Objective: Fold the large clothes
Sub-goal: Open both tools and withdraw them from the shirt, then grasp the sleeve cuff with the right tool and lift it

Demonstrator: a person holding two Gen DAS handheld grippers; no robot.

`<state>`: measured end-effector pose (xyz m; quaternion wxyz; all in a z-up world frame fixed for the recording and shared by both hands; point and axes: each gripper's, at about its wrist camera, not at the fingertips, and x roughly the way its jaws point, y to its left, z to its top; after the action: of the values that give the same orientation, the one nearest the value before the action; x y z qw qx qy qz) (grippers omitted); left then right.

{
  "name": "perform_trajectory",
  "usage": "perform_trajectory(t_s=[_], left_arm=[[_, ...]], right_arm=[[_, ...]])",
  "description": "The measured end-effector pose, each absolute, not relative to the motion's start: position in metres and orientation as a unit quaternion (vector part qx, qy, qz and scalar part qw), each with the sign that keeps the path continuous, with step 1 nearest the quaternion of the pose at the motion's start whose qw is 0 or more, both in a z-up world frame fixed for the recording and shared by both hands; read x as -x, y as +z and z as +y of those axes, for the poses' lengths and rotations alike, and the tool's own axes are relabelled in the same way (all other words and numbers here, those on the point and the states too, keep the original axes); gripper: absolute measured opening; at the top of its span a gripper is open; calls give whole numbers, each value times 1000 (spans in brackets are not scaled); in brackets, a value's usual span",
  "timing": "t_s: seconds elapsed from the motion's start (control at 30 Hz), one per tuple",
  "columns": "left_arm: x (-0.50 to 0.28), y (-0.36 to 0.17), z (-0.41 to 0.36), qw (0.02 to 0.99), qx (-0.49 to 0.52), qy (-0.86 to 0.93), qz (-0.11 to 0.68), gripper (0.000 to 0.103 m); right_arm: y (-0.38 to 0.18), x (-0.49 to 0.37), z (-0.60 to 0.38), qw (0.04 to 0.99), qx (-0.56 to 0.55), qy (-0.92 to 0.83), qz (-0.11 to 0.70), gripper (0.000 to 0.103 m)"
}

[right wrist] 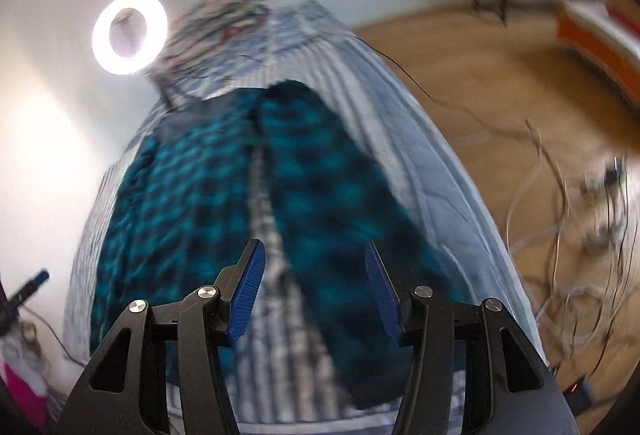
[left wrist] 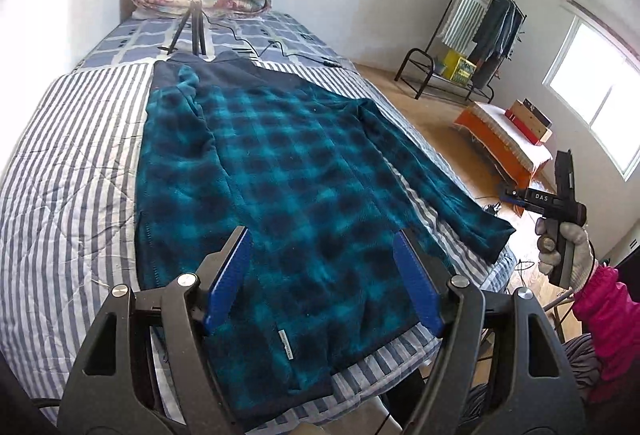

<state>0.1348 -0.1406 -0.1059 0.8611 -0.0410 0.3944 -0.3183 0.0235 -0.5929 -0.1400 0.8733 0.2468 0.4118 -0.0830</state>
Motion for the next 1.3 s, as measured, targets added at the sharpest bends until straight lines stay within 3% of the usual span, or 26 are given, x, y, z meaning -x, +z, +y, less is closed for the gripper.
perform_trajectory(t_s=[0.53, 0.67, 0.77, 1.3], left_arm=[[-138, -120, -178, 847, 19, -340, 408, 75], [-139, -121, -186, 846, 16, -342, 408, 75], [-138, -120, -189, 847, 15, -342, 407, 75], [-136, -113, -172, 855, 30, -334, 396, 75]], right_arm=[[-210, 20, -651, 822, -335, -108, 447, 51], [-207, 24, -649, 824, -337, -94, 446, 19], [-197, 21, -640, 831, -318, -96, 445, 9], [-93, -20, -503, 909, -132, -20, 394, 4]])
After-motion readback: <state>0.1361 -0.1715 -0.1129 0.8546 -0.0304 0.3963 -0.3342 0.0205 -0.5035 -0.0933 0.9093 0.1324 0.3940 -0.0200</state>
